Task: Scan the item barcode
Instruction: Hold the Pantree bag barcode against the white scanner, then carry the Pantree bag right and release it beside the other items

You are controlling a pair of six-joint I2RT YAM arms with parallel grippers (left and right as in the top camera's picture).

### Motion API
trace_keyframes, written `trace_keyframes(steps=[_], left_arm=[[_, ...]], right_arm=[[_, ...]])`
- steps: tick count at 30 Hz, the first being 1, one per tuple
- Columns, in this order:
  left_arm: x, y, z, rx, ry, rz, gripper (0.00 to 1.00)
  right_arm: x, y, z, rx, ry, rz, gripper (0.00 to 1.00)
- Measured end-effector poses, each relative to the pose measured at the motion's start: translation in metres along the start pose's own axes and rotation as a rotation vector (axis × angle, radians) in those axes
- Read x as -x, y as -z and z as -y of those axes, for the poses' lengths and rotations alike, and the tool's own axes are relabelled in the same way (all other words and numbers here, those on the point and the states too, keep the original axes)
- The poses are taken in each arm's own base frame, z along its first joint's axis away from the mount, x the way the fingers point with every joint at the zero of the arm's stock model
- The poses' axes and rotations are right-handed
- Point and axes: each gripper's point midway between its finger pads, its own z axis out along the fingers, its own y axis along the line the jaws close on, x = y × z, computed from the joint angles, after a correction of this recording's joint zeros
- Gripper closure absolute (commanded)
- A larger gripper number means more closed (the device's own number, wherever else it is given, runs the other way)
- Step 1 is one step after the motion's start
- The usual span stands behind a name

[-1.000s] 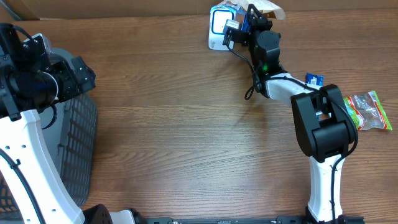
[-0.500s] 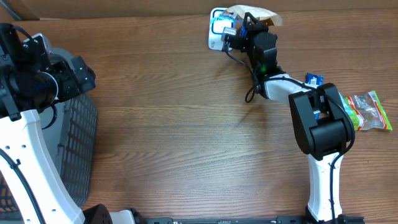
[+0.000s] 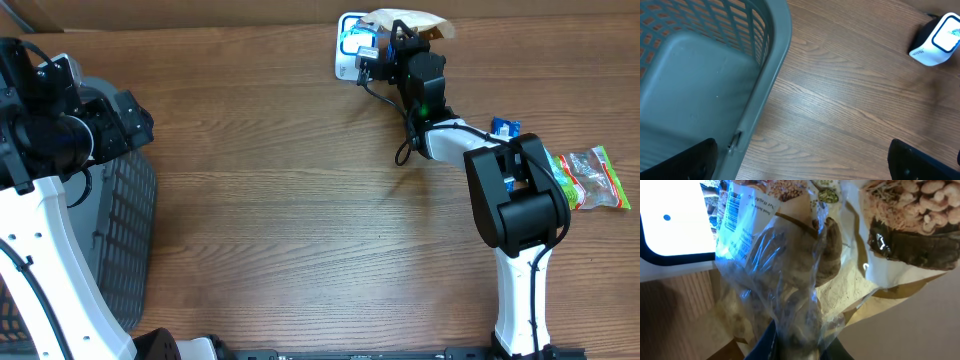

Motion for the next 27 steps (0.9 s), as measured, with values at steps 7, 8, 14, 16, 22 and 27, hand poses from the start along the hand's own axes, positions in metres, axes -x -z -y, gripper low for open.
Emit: trace_keyframes(steps=[7,8,14,16,22,27], left_arm=[[0.000,0.000,0.000,0.000,0.000,0.000,0.00],[0.000,0.000,0.000,0.000,0.000,0.000,0.00],[0.000,0.000,0.000,0.000,0.000,0.000,0.00],[0.000,0.000,0.000,0.000,0.000,0.000,0.00],[0.000,0.000,0.000,0.000,0.000,0.000,0.01],[0.000,0.000,0.001,-0.001,-0.002,0.000,0.01]], right_arm=[[0.000,0.001,0.009,-0.028,0.021,0.001,0.96],[0.001,0.001,0.010,-0.024,0.023,0.001,0.96],[0.007,0.013,0.063,-0.096,0.009,-0.027,0.96],[0.018,0.025,0.094,-0.146,-0.013,-0.016,0.96],[0.086,0.076,0.119,0.035,-0.033,0.071,0.96],[0.136,0.125,0.067,0.330,-0.107,0.112,0.96]])
